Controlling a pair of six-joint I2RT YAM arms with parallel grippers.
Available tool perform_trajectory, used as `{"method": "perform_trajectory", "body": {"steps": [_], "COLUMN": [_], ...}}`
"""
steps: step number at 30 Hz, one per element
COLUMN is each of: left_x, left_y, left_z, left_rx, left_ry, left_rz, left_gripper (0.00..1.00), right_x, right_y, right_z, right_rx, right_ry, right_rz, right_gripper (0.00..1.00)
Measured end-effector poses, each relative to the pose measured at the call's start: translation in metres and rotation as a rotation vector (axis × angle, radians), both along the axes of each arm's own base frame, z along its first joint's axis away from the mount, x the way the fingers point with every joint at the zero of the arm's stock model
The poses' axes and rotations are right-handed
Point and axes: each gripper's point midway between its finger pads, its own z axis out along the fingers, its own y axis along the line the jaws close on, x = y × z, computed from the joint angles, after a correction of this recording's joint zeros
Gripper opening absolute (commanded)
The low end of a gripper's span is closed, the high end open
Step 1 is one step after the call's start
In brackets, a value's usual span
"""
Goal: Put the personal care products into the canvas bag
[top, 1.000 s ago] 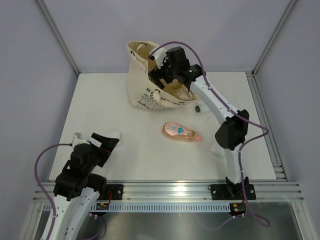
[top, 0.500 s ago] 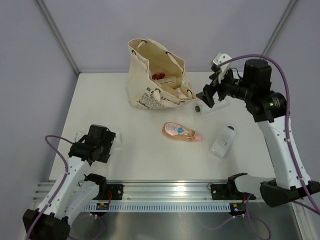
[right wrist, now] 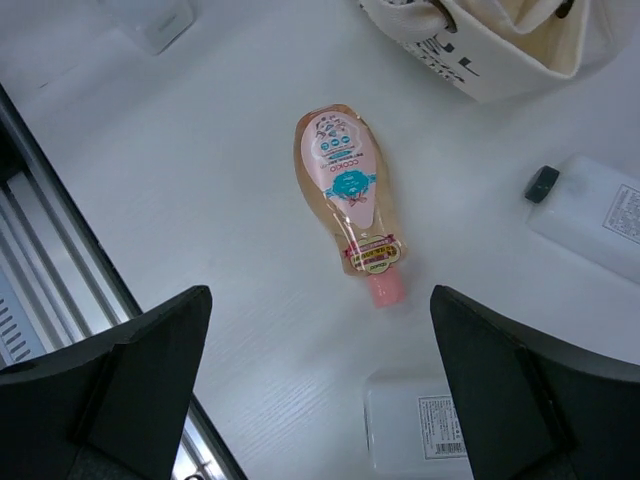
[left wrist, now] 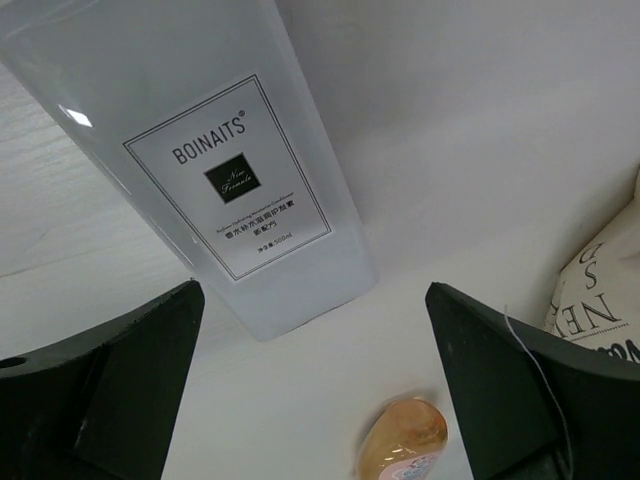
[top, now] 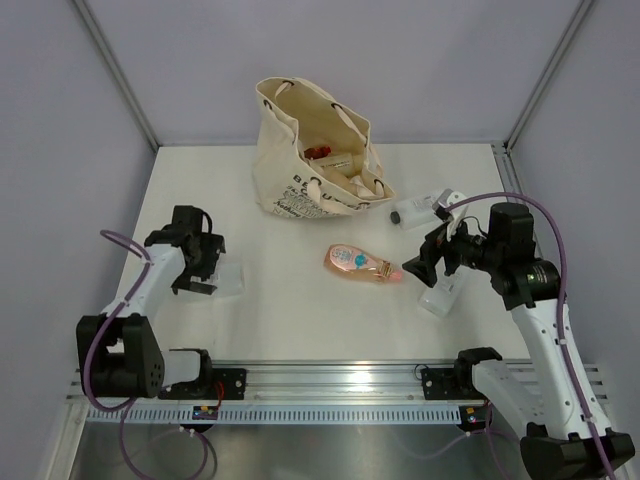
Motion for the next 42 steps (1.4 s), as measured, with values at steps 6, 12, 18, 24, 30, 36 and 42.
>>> {"method": "perform_trajectory", "body": {"steps": [6, 12, 18, 24, 30, 36, 42], "left_x": [-0.004, -0.01, -0.006, -0.007, -0.006, -0.006, 0.009], "left_y": [0.002, 0.009, 0.019, 0.022, 0.023, 0.025, 0.013], "left_z": [-0.02, -0.029, -0.053, -0.067, -0.069, -0.066, -0.028], "left_rx": [-0.013, -0.011, -0.033, -0.038, -0.029, 0.007, 0.036], "left_ry": [0.111, 0.164, 0.229, 0.271, 0.266, 0.235, -0.021], "left_rz": [-0.015, -0.002, 0.023, 0.025, -0.002, -0.102, -0.325], "left_gripper": [0.99, 0.99, 0.99, 0.95, 0.46, 0.1, 0.0], "right_x": [0.006, 0.008, 0.007, 0.004, 0.005, 0.003, 0.002], "right_y": [-0.014, -0.015, -0.013, -0.014, -0.018, -0.022, -0.025], "right_z": [-0.006, -0.013, -0.013, -0.02, -0.021, -0.022, -0.02], "right_rx": [0.052, 0.089, 0.112, 0.122, 0.132, 0.139, 0.149], "right_ry": [0.004, 0.028, 0.032, 0.048, 0.04, 0.028, 0.007], "right_rz": [-0.056, -0.061, -0.047, -0.045, -0.063, -0.079, -0.087], "right_gripper": [0.99, 0.99, 0.99, 0.99, 0.99, 1.0, 1.0]}}
